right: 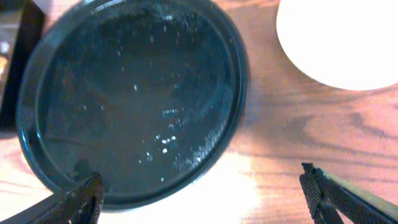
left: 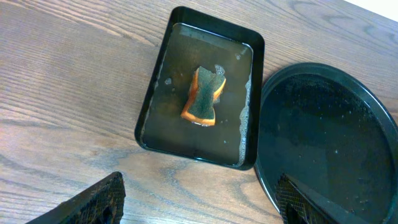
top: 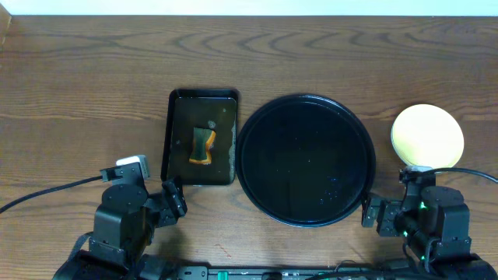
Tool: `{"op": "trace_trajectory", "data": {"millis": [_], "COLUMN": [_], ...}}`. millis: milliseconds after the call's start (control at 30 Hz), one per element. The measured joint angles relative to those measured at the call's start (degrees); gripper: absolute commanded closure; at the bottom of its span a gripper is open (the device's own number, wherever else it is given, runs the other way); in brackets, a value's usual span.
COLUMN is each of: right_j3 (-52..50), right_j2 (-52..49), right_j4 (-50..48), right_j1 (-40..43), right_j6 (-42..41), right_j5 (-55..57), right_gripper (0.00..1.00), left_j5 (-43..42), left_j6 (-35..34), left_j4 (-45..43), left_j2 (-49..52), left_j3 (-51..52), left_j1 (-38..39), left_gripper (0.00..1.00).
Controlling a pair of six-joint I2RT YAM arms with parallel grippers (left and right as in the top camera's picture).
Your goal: Clean dirty plates on tray and stack at the side
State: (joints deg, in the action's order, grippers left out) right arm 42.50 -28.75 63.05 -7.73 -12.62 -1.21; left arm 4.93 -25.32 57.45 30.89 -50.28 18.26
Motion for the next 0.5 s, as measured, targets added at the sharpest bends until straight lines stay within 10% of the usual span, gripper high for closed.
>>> {"op": "trace_trajectory", "data": {"millis": [500], "right_j3": [-1.4], "right_j2": [5.9], "right_j4": [-4.9], "right_j1": [0.0], "right_j6": [0.7], "right_j5": [1.3], "right_gripper": [0.01], "left_j5": [0.0], "left_j6": [0.0], "left_j4": [0.0], "left_j2": [0.0], "left_j3": [0.0], "left_j1": [0.0], "left_gripper": [0.22]}}
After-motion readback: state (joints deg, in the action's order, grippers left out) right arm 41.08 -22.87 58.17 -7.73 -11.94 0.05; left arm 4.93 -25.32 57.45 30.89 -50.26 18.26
